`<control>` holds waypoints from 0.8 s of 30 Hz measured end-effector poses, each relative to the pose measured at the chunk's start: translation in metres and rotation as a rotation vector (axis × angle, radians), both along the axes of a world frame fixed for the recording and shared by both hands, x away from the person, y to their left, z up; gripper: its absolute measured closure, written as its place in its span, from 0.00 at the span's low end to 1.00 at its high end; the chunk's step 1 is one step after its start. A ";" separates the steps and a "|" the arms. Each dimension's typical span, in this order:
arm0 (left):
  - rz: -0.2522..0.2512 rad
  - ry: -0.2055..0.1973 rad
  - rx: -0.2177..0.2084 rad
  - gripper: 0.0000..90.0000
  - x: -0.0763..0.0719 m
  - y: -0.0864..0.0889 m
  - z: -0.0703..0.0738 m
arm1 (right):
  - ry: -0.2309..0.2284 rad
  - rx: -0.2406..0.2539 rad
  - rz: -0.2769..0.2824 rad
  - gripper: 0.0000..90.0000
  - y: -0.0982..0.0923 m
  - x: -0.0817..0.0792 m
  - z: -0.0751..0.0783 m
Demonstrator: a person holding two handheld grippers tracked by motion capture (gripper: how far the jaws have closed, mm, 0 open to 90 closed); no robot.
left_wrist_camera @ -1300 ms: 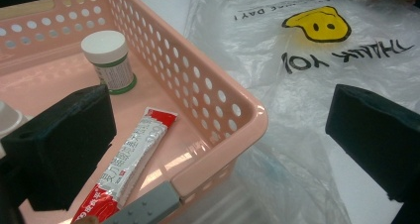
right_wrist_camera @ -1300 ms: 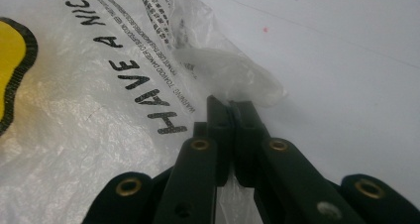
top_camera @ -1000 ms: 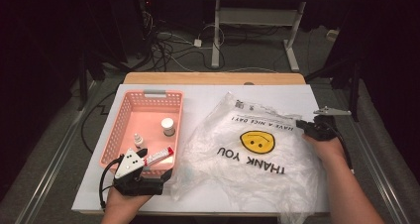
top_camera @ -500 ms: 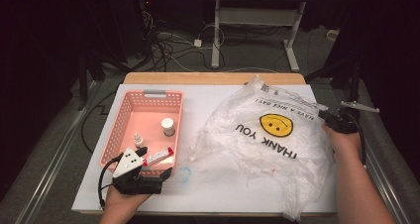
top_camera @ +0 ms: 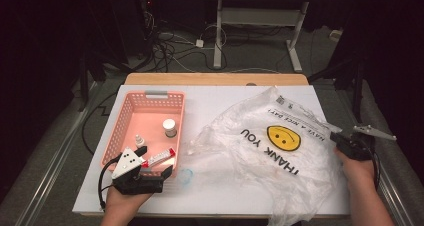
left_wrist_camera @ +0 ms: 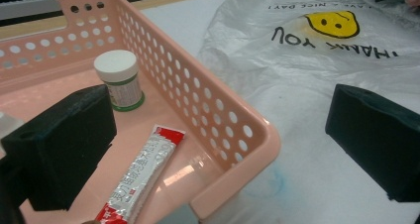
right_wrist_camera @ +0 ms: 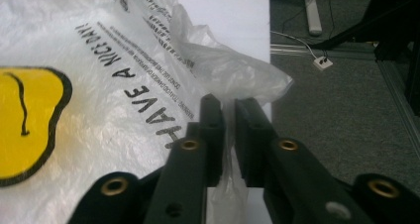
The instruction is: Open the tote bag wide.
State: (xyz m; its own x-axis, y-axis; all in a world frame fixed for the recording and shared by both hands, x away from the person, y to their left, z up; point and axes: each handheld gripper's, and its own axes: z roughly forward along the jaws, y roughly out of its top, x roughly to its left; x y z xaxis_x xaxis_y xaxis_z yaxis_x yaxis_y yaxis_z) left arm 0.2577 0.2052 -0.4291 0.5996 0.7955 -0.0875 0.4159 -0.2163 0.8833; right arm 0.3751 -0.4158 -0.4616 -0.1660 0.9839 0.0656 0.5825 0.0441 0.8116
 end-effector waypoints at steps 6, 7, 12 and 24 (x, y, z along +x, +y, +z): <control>-0.032 0.034 -0.012 0.00 0.000 -0.002 -0.003 | 0.001 -0.014 0.053 0.88 0.008 -0.022 -0.004; -0.034 0.041 -0.016 0.00 0.001 -0.002 -0.003 | 0.008 -0.004 0.069 0.82 0.007 -0.024 -0.006; -0.041 0.028 -0.040 0.00 0.000 0.001 -0.003 | -0.019 -0.006 0.089 0.53 -0.002 -0.028 -0.001; 0.014 0.020 -0.024 0.00 0.001 0.007 -0.006 | -0.124 0.003 0.205 0.13 0.007 -0.058 0.018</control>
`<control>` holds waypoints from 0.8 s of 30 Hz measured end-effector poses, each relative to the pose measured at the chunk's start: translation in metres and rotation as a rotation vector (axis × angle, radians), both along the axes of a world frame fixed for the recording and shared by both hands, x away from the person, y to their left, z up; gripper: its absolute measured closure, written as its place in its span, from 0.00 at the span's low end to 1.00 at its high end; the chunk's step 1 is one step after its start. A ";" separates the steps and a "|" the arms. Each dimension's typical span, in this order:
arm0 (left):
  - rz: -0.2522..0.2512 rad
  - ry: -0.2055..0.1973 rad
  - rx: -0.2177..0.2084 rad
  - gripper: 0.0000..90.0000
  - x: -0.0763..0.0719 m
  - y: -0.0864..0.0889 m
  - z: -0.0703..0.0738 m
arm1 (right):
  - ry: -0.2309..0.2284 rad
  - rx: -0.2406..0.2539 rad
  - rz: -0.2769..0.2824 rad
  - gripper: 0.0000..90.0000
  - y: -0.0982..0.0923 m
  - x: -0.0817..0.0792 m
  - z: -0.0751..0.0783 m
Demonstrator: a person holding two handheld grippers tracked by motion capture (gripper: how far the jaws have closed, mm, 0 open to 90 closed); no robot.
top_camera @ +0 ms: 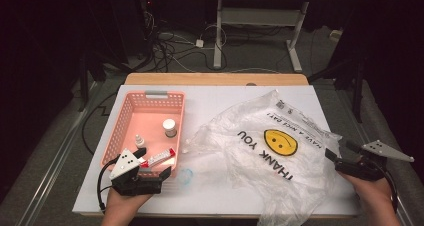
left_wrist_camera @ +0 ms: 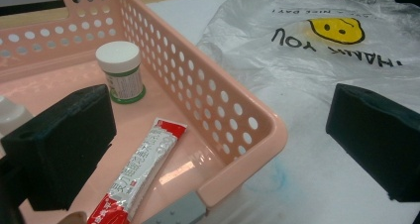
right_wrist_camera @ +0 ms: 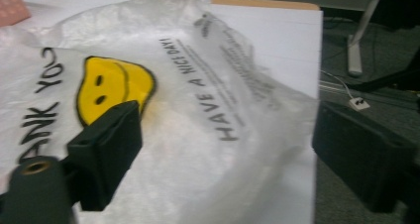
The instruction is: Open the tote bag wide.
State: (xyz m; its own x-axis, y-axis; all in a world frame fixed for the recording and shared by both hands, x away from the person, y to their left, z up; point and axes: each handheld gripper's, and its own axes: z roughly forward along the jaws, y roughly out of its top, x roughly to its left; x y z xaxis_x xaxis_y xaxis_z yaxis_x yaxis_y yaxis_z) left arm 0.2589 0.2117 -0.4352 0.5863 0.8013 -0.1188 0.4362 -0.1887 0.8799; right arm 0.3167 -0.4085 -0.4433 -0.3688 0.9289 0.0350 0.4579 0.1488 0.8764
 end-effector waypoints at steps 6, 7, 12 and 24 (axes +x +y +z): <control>0.007 0.003 0.005 0.00 0.001 0.002 0.000 | 0.004 0.018 0.051 0.00 0.026 -0.004 0.001; 0.005 0.007 0.004 0.00 0.001 0.002 0.001 | 0.002 0.022 0.061 0.00 0.031 -0.004 0.002; -0.015 0.019 0.007 0.00 0.001 0.002 0.003 | -0.011 0.017 0.106 0.00 0.053 -0.001 0.006; -0.024 -0.007 -0.007 0.00 0.000 0.000 0.003 | -0.017 -0.005 0.220 0.00 0.115 0.013 0.006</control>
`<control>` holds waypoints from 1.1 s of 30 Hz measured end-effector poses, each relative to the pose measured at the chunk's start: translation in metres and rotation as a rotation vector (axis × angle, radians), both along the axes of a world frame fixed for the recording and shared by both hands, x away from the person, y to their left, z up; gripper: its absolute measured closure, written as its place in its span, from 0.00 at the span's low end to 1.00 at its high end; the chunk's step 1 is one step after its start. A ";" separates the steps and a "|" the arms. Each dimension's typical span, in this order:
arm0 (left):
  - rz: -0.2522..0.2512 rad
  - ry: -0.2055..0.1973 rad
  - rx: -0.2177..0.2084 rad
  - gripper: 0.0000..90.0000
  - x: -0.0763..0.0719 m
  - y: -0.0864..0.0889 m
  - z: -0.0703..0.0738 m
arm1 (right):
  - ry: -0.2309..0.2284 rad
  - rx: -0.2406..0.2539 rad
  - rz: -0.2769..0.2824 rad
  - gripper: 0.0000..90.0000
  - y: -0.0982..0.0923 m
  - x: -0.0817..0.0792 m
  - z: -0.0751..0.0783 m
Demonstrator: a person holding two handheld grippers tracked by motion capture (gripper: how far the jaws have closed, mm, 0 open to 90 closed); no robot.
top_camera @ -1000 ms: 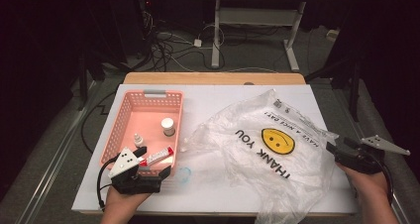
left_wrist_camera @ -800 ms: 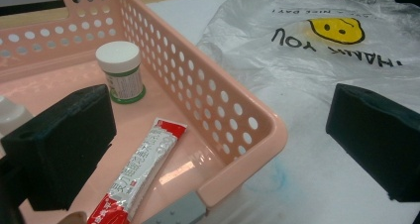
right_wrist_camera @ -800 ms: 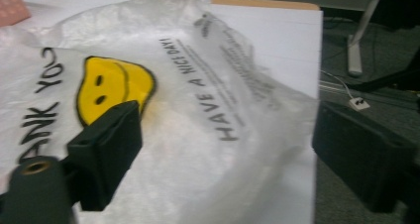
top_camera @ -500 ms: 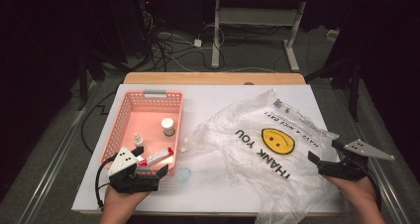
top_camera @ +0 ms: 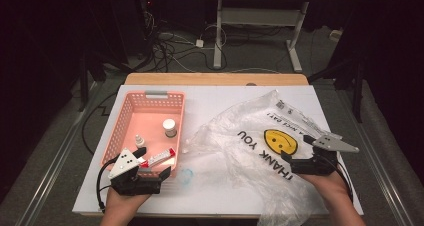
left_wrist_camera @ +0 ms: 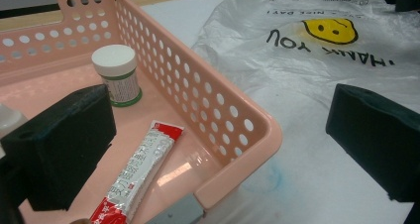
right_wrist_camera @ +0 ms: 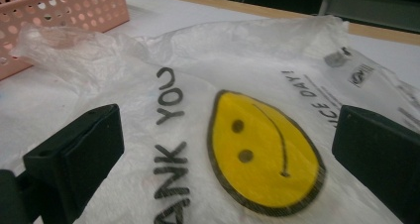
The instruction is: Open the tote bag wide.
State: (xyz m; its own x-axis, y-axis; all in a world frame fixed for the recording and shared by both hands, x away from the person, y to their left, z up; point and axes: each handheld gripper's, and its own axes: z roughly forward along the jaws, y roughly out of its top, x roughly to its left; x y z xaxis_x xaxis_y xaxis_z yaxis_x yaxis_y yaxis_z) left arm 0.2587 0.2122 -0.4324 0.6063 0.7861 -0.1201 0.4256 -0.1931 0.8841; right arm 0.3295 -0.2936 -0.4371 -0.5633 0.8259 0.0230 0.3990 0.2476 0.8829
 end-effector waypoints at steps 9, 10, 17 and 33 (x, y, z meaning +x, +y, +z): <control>0.003 -0.005 0.002 0.00 -0.002 -0.003 -0.001 | 0.045 -0.002 0.057 0.02 0.034 0.023 -0.008; 0.002 -0.006 -0.001 0.00 -0.002 -0.004 -0.001 | 0.048 -0.005 0.068 0.02 0.038 0.024 -0.008; -0.013 -0.011 0.011 0.00 -0.003 -0.009 -0.002 | 0.032 -0.016 0.170 0.04 0.060 0.013 -0.009; -0.039 0.003 0.016 0.00 -0.006 -0.014 -0.005 | 0.162 -0.166 0.376 0.20 0.091 -0.014 -0.031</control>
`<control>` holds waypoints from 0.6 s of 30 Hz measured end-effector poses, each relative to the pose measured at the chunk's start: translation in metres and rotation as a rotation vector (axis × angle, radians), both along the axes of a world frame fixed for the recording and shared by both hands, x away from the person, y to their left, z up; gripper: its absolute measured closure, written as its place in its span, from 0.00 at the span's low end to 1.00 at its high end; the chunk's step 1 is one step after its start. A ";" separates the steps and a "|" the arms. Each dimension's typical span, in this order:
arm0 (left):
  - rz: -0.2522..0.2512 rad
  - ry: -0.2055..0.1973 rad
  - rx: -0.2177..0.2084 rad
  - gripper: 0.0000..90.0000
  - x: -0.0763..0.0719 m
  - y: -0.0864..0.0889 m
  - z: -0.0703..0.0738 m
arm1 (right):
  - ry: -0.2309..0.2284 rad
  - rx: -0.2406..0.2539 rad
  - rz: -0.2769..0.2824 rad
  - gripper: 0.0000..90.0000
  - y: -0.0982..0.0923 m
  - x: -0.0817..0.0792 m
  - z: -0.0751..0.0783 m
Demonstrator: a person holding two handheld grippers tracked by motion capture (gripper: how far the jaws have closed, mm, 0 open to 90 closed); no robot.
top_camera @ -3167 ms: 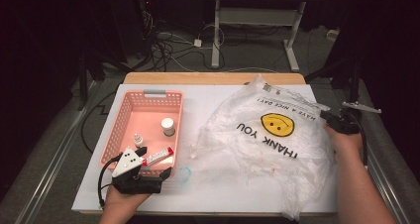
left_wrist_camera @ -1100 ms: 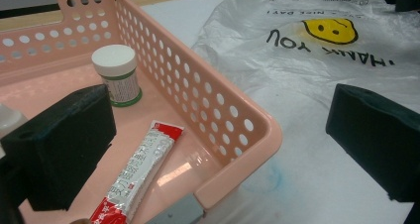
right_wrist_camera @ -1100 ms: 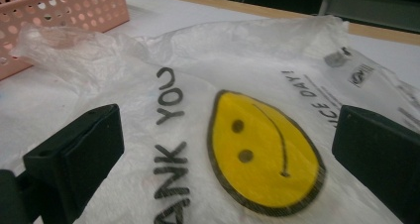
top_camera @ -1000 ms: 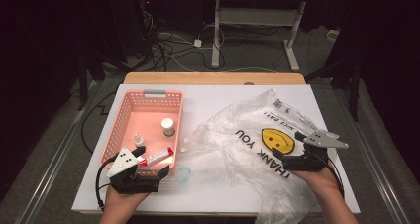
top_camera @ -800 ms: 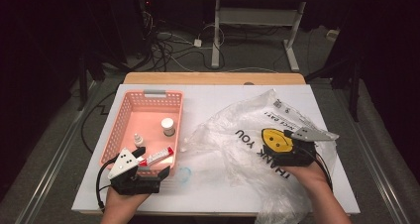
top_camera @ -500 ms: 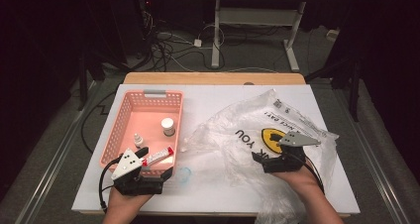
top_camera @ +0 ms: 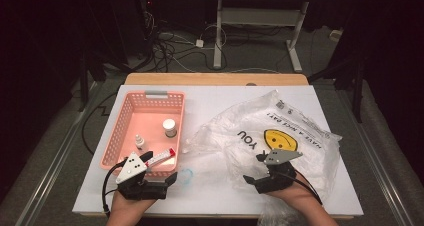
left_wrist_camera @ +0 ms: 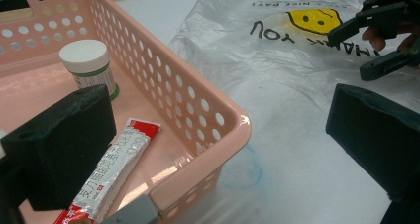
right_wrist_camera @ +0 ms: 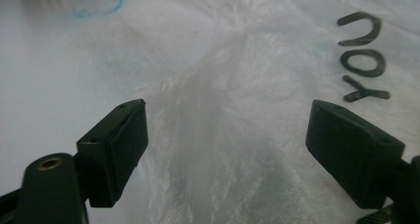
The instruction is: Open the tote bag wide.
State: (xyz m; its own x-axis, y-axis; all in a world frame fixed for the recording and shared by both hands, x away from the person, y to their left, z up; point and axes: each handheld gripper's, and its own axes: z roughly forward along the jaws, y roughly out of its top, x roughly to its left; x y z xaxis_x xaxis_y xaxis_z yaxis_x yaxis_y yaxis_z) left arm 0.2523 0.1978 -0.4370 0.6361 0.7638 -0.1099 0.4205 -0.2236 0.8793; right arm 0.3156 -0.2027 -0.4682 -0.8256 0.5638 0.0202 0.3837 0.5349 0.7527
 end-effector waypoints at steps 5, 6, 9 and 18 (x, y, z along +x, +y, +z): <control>0.001 0.000 0.002 0.00 0.000 0.001 0.000 | 0.019 -0.042 0.034 0.29 0.006 0.000 -0.008; 0.000 0.000 0.002 0.00 0.000 0.001 0.000 | 0.023 -0.053 0.035 0.31 0.007 0.000 -0.010; 0.002 -0.002 0.000 0.00 0.000 0.002 0.001 | 0.031 -0.068 0.038 0.37 0.009 0.000 -0.013; -0.008 -0.003 0.000 0.00 -0.001 0.001 0.001 | 0.023 -0.054 0.012 0.52 0.006 0.003 -0.012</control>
